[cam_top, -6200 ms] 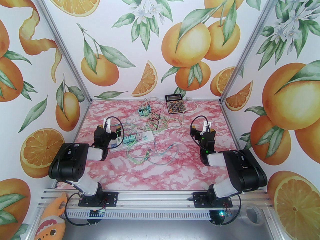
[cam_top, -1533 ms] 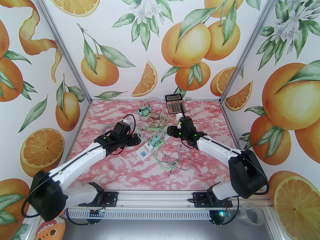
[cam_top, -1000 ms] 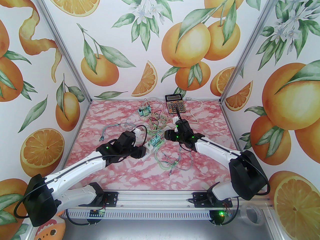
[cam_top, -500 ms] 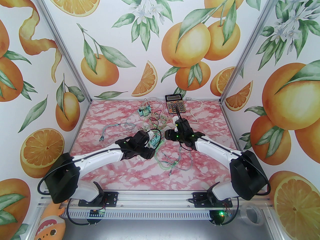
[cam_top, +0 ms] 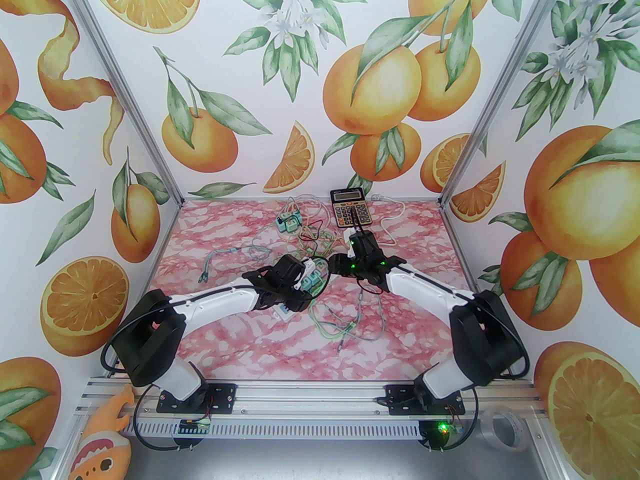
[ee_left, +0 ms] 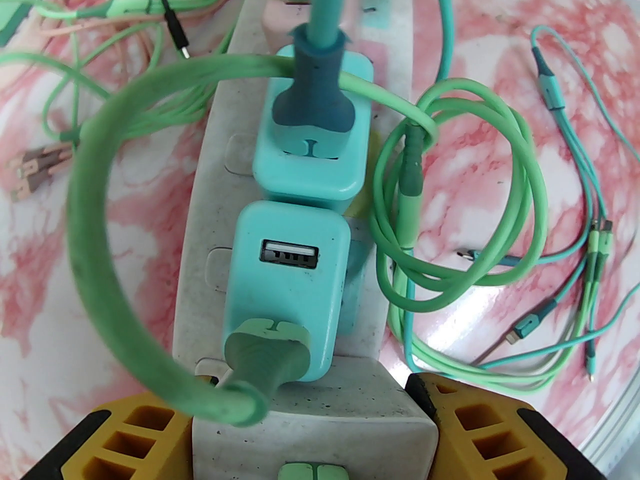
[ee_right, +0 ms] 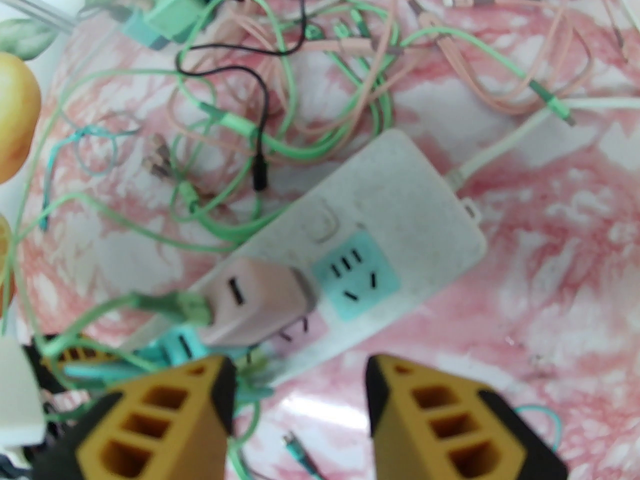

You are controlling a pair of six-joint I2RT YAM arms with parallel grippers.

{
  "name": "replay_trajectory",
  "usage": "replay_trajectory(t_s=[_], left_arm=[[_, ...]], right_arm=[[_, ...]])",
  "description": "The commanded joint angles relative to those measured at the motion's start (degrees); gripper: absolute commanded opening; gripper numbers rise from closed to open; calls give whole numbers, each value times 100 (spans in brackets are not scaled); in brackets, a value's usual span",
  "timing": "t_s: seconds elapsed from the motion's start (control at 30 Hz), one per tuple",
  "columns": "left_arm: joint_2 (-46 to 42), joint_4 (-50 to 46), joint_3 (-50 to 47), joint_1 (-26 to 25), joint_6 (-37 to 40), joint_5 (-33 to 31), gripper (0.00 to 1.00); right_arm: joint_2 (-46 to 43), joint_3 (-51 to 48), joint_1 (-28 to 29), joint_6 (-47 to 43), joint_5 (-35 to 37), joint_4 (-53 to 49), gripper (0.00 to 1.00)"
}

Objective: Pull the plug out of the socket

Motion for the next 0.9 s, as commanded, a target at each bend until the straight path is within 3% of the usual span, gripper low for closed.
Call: replay_trajectory(t_s=[0.0, 0.37, 0.57, 0.67, 0.87], left_arm=[[91, 122, 182, 30, 14, 152, 49], [309, 87, 376, -254, -311, 23, 45], [414, -31, 614, -304, -432, -16, 44], [410, -65, 664, -320, -447, 1, 42], [250, -280, 798, -201, -638, 34, 40]], right_arm=[[302, 267, -82, 224, -313, -69, 36], [1261, 692, -441, 808, -626, 263, 10], [1616, 931, -459, 663, -699, 134, 6], [1855, 1100, -485, 448, -502, -320, 0], [2002, 1090, -494, 141, -29, -803, 0]])
